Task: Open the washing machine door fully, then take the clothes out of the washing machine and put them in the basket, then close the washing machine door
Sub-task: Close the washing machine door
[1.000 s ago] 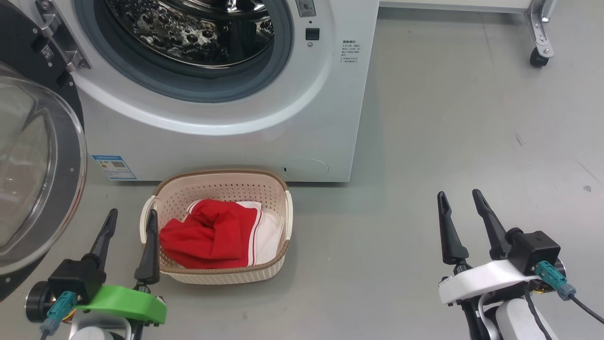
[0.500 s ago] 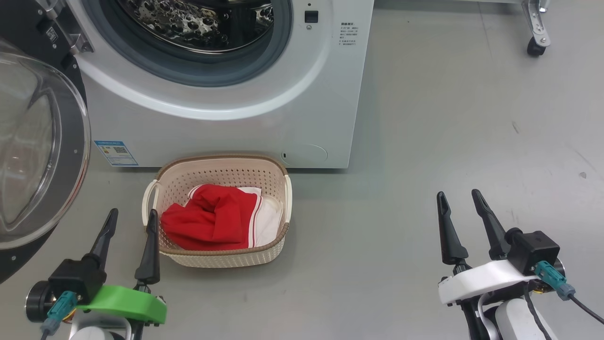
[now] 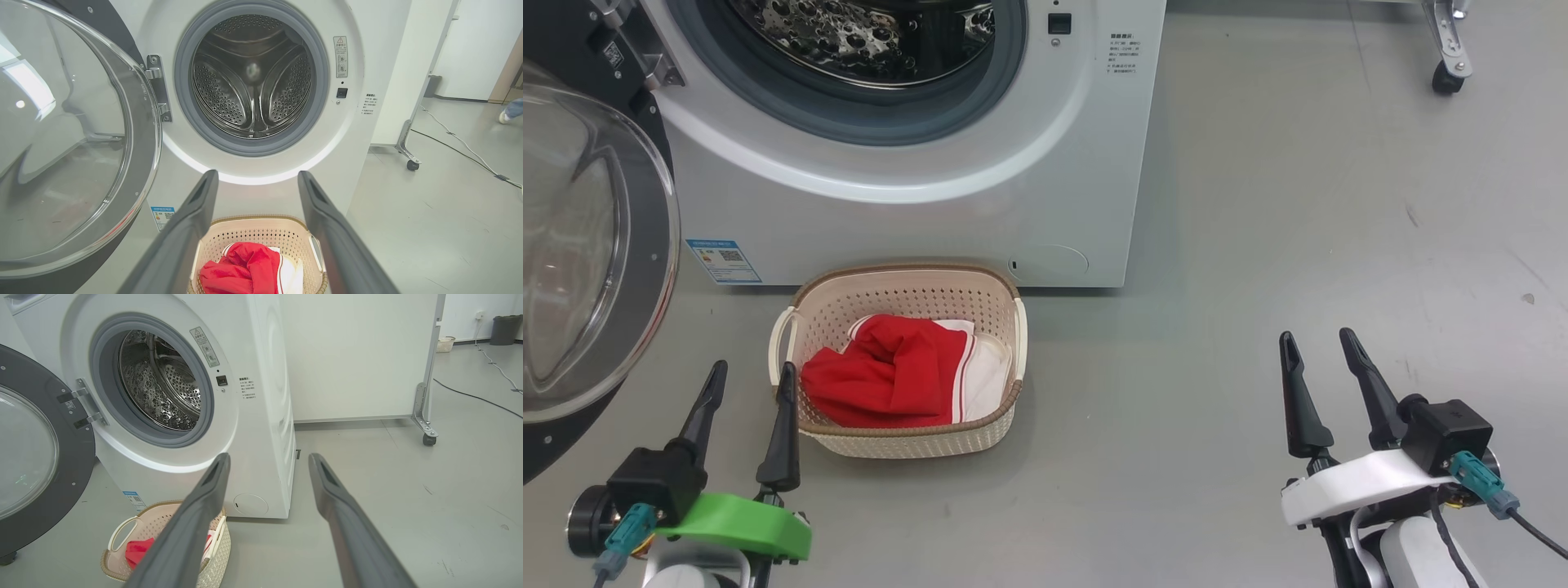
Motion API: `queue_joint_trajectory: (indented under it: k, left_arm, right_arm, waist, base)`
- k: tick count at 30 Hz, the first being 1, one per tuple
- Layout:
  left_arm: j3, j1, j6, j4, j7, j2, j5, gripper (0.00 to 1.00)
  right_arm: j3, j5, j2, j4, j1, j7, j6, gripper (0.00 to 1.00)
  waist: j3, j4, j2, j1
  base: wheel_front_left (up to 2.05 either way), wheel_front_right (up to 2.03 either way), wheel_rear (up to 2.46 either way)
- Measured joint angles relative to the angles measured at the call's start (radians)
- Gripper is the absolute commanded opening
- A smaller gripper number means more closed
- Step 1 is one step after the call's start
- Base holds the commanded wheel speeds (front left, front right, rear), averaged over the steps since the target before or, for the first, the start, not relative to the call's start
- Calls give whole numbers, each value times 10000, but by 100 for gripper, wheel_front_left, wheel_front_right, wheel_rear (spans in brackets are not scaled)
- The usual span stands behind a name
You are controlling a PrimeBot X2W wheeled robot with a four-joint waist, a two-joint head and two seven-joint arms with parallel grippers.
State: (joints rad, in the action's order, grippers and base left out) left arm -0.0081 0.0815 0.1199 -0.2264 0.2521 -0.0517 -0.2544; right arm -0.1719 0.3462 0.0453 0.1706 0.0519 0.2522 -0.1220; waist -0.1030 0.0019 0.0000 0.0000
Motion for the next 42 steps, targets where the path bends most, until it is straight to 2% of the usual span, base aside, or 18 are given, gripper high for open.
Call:
queue_joint_trajectory:
  k: [26, 34, 42]
  left_arm:
    - [-88, 0, 2, -155, 0, 6, 12, 100]
    - [-230, 7, 2, -173, 0, 21, 10, 100]
    - [-291, 55, 2, -205, 0, 42, 0, 100]
  right_arm:
    - [-12, 0, -2, 113, 0, 0, 0, 100]
    - [102, -40, 0, 27, 0, 0, 0, 100]
    - [127, -221, 77, -29, 2, 0, 0, 100]
  waist:
    - [93, 28, 0, 0]
    - [-54, 303, 0, 0]
    - [-303, 902, 0, 0]
  base:
    - [0, 0, 0]
    - [0, 0, 0]
    - [0, 0, 0]
